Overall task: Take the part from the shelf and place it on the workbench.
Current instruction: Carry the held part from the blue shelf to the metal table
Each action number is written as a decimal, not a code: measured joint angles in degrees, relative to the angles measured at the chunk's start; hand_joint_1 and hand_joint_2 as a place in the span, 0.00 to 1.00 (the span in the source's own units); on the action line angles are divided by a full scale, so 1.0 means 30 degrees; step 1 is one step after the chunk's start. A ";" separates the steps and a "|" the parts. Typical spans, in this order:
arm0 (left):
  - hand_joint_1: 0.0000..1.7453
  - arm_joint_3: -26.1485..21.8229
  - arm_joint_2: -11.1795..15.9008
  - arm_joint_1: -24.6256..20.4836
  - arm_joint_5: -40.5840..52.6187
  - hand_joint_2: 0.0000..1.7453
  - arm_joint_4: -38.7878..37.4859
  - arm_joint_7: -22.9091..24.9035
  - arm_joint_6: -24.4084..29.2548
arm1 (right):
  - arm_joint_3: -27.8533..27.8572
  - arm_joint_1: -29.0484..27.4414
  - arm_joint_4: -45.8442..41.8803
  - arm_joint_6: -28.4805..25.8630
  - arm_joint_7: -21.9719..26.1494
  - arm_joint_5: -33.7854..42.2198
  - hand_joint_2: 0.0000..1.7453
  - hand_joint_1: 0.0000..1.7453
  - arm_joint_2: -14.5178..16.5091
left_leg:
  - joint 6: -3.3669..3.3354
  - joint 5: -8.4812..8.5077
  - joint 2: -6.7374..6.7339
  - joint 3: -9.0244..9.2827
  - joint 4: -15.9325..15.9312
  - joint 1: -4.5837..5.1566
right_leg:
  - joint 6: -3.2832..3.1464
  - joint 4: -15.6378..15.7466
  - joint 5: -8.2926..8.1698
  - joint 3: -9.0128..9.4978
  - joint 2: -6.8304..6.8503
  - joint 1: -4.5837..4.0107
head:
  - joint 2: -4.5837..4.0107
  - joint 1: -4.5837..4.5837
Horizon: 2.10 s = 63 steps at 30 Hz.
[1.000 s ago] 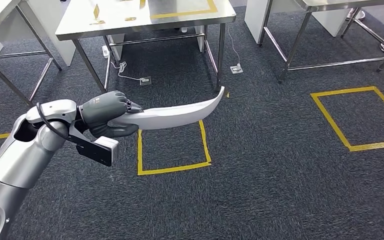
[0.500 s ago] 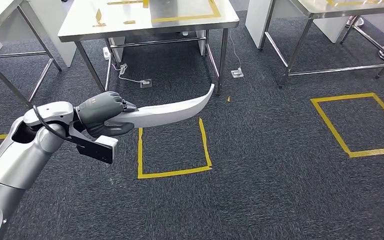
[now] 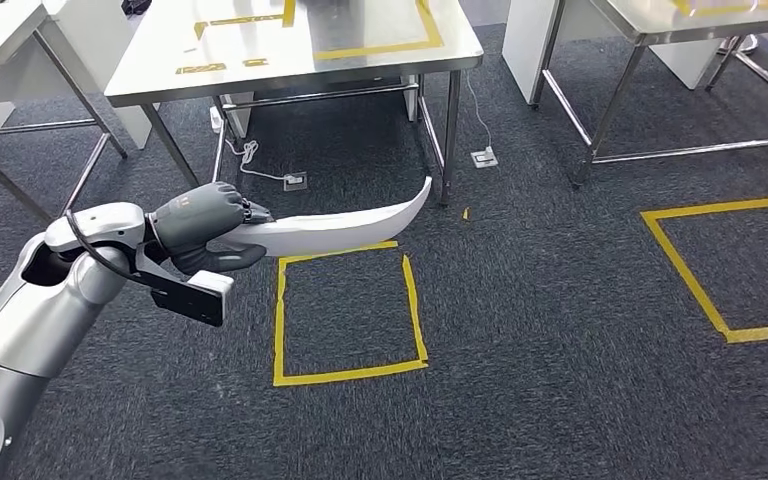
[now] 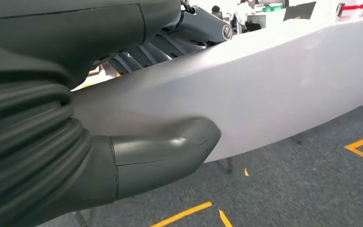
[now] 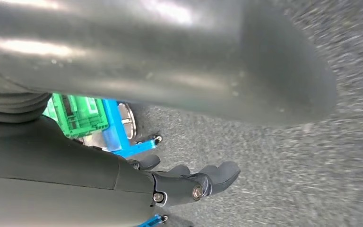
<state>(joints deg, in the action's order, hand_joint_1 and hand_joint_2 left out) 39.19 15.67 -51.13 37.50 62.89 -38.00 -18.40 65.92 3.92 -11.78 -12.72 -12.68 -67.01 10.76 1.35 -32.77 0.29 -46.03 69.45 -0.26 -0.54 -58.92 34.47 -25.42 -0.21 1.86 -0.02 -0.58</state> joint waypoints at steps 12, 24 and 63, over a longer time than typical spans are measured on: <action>1.00 0.0036 0.0104 0.0215 -0.0071 1.00 -0.0095 -0.0071 0.0089 | 0.0007 0.0027 -0.0044 -0.0053 0.0269 0.0124 0.00 0.00 -0.0015 | -0.1125 0.3391 0.0551 0.3243 -0.3969 0.0434 | 0.0551 -0.5159 0.1900 -0.2995 -0.0022 -0.0456 | 0.0002 0.0002; 1.00 0.0013 -0.0066 0.0195 -0.0024 1.00 -0.0259 -0.0197 0.0306 | 0.0058 -0.0076 -0.0109 -0.0277 -0.0238 0.0133 0.00 0.00 -0.0044 | -0.0514 0.0961 0.0420 0.5105 0.0044 0.0624 | -0.0645 0.0054 -0.3570 -0.3585 -0.0075 -0.0791 | 0.0000 -0.0066; 1.00 -0.0311 0.0947 0.1187 0.0184 1.00 0.0373 -0.0160 0.0040 | 0.0066 -0.0303 -0.0215 -0.0204 -0.0621 -0.0220 0.00 0.00 -0.0053 | -0.0151 0.2377 0.0053 0.0994 -0.2116 0.0267 | -0.0420 0.0128 0.0098 0.0315 -0.0469 -0.0614 | 0.0000 -0.0120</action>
<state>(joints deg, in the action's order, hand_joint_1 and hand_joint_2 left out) 38.26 18.51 -47.56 38.05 64.01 -38.48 -18.28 66.12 3.01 -12.43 -13.33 -14.54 -67.67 10.60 0.89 -25.64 0.44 -43.05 63.10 0.54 -1.80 -58.54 34.76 -24.47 -1.62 0.02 -0.02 -0.94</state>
